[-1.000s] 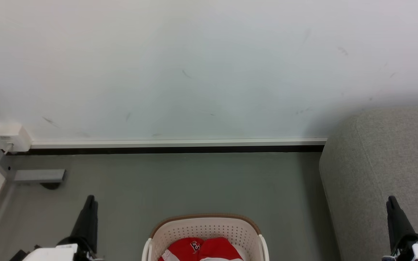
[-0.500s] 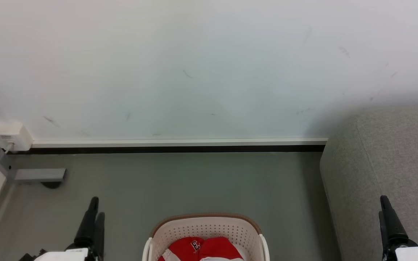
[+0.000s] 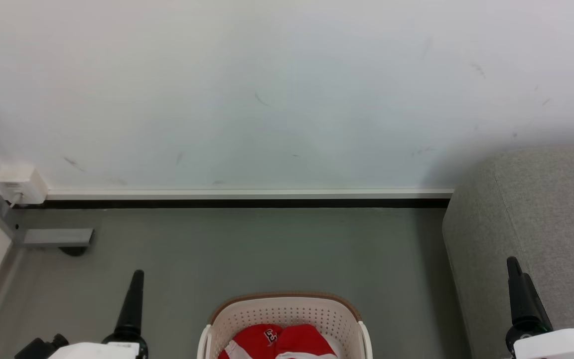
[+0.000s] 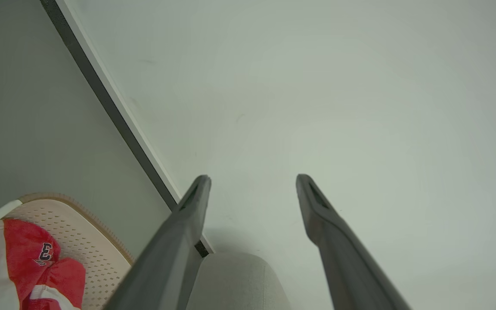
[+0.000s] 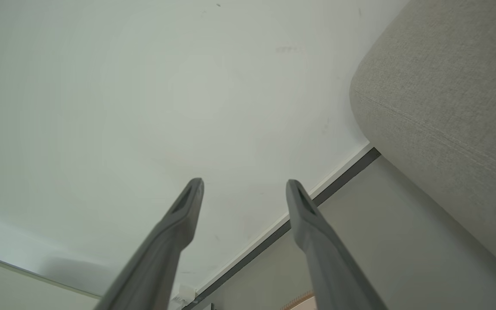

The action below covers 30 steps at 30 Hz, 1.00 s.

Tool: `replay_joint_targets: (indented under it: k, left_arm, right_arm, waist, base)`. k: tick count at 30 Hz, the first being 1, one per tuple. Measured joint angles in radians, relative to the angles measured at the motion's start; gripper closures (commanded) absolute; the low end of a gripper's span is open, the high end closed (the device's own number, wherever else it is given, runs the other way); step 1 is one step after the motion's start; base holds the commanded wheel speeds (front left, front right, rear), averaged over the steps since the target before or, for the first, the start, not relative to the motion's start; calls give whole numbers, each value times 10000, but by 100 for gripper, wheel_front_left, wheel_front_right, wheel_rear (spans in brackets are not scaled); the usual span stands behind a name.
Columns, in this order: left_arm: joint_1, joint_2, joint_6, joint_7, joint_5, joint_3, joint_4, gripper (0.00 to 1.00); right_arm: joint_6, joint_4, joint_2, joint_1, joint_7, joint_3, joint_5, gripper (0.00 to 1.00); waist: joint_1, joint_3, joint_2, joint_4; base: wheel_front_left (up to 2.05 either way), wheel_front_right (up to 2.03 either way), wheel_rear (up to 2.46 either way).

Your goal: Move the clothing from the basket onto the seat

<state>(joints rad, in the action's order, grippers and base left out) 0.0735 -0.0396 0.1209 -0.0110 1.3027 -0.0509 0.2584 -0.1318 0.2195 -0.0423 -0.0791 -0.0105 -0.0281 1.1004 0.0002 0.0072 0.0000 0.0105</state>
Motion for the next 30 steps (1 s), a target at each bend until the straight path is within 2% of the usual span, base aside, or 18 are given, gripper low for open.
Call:
replay_joint_targets:
  k: [14,30]
  left_arm:
    - [-185,-6,-355,-508,-2623,479,-382,0]
    - [-399,-23,-690,-974,-5317,721,-729,0]
  right_arm:
    - [0,-178,-2,100,-500,587,-2997,0]
    - [0,-46,-8,196,-984,1016,-5108,0]
  waist:
    - [0,2,0,65]
    - [-1,12,0,103]
  base:
    - [0,0,0]
    - [0,0,0]
